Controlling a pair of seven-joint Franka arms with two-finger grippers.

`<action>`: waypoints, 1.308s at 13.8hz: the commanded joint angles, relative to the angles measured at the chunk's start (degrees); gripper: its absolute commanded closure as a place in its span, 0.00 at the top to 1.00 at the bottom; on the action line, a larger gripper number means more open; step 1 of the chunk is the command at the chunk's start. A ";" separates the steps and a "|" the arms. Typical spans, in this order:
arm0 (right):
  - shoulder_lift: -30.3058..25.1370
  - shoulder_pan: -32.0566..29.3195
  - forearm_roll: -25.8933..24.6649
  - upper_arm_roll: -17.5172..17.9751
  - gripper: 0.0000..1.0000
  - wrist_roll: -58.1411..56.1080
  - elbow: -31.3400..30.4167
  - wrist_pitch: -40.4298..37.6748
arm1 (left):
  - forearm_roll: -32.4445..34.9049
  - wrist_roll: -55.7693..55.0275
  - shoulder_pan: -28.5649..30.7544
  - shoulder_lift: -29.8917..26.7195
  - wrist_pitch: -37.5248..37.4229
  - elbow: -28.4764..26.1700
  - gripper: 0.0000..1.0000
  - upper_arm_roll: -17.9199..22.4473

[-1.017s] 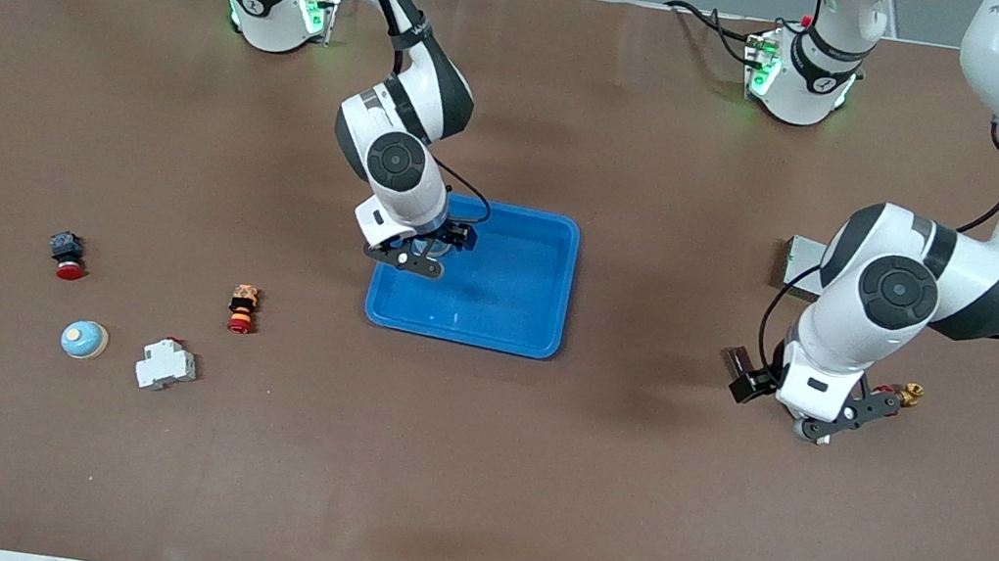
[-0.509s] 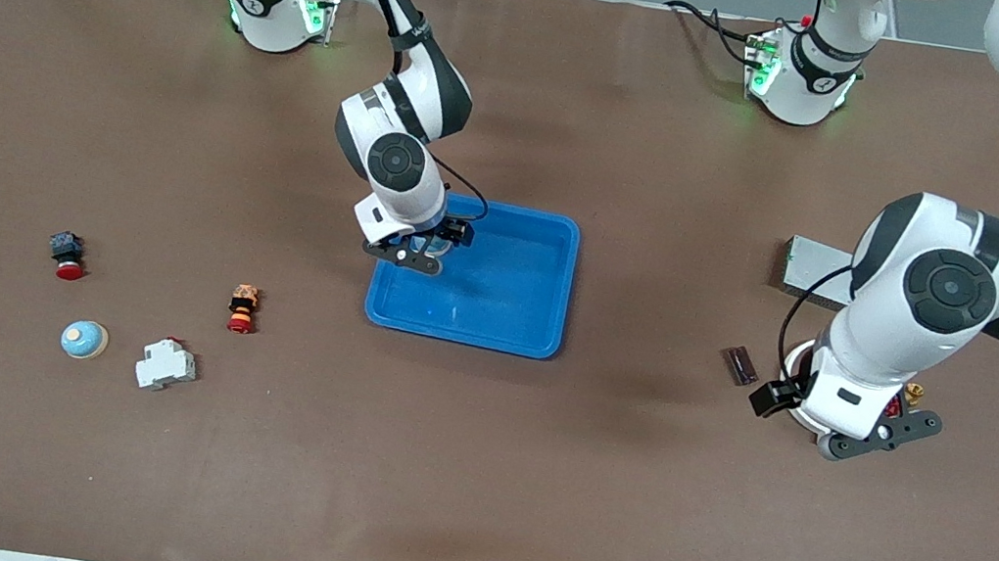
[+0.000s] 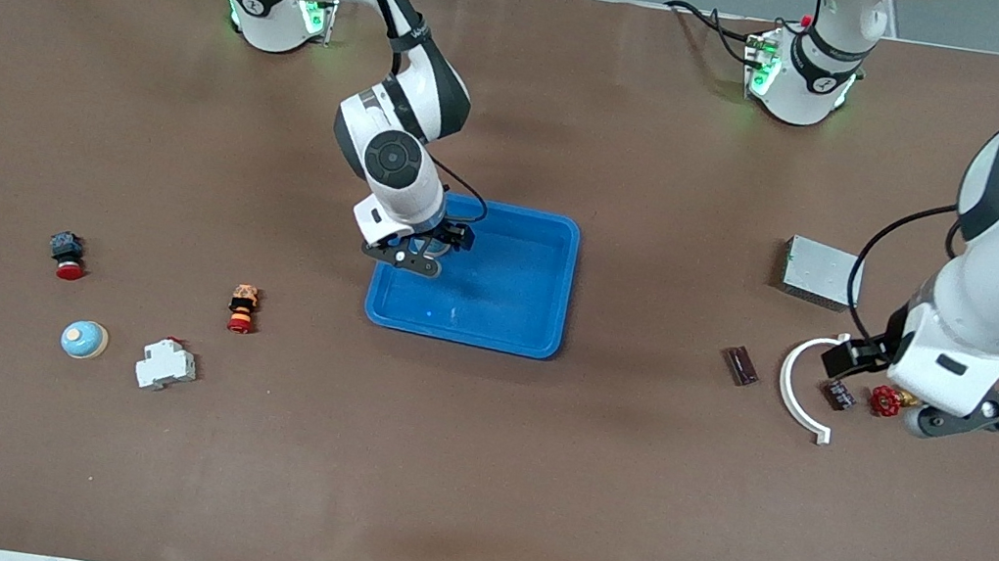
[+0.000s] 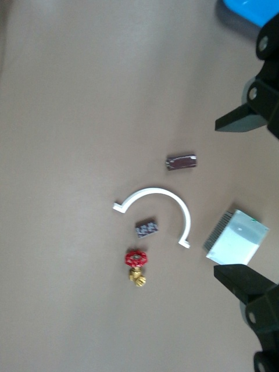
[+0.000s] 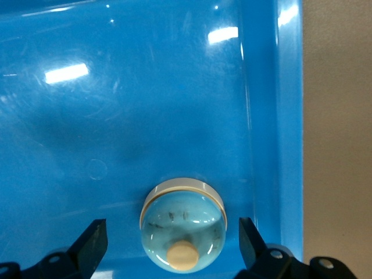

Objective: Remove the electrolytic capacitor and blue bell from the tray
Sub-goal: 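Place the capacitor near the arc while the right gripper lifts the bell, then carry the blue bell with the right gripper toward the red button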

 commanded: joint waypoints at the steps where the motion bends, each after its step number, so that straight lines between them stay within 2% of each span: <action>1: 0.04 0.42 0.52 -0.25 1.00 0.59 -0.96 0.96 | -1.66 1.68 1.36 -2.07 -2.17 -0.36 1.00 -0.78; 3: 0.39 0.42 0.43 -0.25 1.00 0.50 -0.96 1.22 | -2.27 2.03 2.15 -3.48 -3.40 -0.28 1.00 -0.70; 4: 0.48 0.42 0.43 -0.25 1.00 0.50 -0.96 1.48 | -4.89 4.21 2.85 -5.05 -3.50 -0.28 1.00 -0.09; 6: 0.91 0.42 0.43 -0.25 1.00 0.50 -0.87 1.57 | -7.54 9.32 2.42 -8.22 -4.11 -1.50 1.00 2.45; 7: 1.09 0.42 0.26 -0.25 1.00 0.50 -0.87 2.01 | -8.33 10.20 0.51 -9.97 -6.29 -2.03 1.00 4.47; 10: 1.53 0.33 0.08 -0.25 1.00 0.24 -0.79 2.89 | -10.96 15.45 -7.67 -14.37 -8.42 -3.61 1.00 16.49; 12: 1.71 0.42 0.08 -0.25 0.63 0.24 -0.79 2.98 | -15.09 20.30 -10.75 -18.06 -8.33 -7.29 1.00 23.44; 13: 1.71 0.42 0.08 -0.34 0.51 0.24 -0.79 2.89 | -16.33 21.62 -11.55 -20.25 -7.90 -9.48 1.00 25.22; 15: 1.71 0.16 -0.01 -0.25 0.26 0.15 -0.70 2.89 | -16.34 21.90 -11.99 -23.07 -6.23 -12.74 1.00 25.59; 16: 1.71 0.15 -0.01 -0.25 0.16 0.15 -0.70 2.89 | -16.25 21.90 -11.91 -23.87 -5.79 -13.63 1.00 25.59; 18: 1.71 0.24 -0.01 -0.25 0.10 0.07 -0.52 2.72 | -16.16 21.90 -11.73 -25.71 -4.30 -15.56 1.00 25.32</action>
